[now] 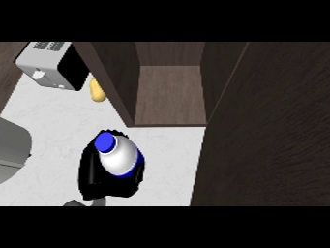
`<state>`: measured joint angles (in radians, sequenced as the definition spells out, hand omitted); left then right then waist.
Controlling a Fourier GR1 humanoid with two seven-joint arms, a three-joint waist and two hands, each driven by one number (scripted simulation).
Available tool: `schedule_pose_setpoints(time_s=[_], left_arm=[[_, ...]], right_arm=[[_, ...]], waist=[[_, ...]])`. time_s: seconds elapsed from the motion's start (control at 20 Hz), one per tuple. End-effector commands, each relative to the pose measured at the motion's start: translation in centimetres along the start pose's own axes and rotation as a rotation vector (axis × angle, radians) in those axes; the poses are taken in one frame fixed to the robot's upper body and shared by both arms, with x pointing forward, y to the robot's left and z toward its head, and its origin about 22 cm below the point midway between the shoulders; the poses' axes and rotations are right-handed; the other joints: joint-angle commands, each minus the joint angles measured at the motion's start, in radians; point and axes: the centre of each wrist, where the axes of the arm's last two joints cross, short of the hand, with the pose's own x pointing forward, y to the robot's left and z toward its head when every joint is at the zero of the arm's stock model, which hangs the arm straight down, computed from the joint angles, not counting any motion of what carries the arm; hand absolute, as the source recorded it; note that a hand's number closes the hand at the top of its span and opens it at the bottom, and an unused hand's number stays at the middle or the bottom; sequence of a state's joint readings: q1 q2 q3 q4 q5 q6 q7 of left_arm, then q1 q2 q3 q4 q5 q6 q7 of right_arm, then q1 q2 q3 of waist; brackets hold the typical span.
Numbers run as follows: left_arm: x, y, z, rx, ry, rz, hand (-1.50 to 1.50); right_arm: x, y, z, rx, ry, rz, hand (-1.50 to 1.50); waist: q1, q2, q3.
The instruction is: Pick up the bottled water, place it into the cabinet and close the cabinet
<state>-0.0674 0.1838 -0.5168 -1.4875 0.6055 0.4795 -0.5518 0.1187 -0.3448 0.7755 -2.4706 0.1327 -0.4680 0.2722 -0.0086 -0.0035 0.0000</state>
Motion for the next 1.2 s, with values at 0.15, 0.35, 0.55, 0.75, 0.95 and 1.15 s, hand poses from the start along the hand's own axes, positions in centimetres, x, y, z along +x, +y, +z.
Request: schedule_pose_setpoints(time_s=[0.15, 0.35, 0.55, 0.75, 0.95, 1.15], left_arm=[[1.4, -3.5, -2.6, -0.029, 0.011, -0.004, 1.5], [2.1, -6.8, -4.5, -0.032, -0.016, -0.052, 1.5], [2.3, -8.2, -7.8, -0.008, -0.057, -0.052, 1.5], [3.8, -8.6, -9.4, 0.014, -0.062, -0.114, 1.5], [3.9, -8.8, -12.4, 0.024, -0.026, -0.147, 1.5], [2.3, -9.0, -13.8, 0.022, -0.025, -0.214, 1.5]], right_arm=[[2.9, -0.8, 0.3, -0.028, -0.047, 0.016, -1.5], [1.5, -1.0, 0.0, -0.017, -0.061, 0.044, -1.5], [1.8, -1.1, 1.0, -0.013, -0.055, 0.028, -1.5], [1.4, -0.5, 0.5, 0.001, -0.042, 0.026, -1.5], [2.0, -0.5, 0.8, -0.005, -0.051, 0.027, -1.5], [1.4, -1.2, 0.5, -0.007, -0.049, 0.014, -1.5]], waist=[[0.003, 0.002, 0.0], [0.001, 0.002, 0.0], [-0.006, 0.003, 0.0], [0.001, 0.002, 0.0], [-0.005, 0.003, 0.0], [-0.006, 0.005, 0.0]])
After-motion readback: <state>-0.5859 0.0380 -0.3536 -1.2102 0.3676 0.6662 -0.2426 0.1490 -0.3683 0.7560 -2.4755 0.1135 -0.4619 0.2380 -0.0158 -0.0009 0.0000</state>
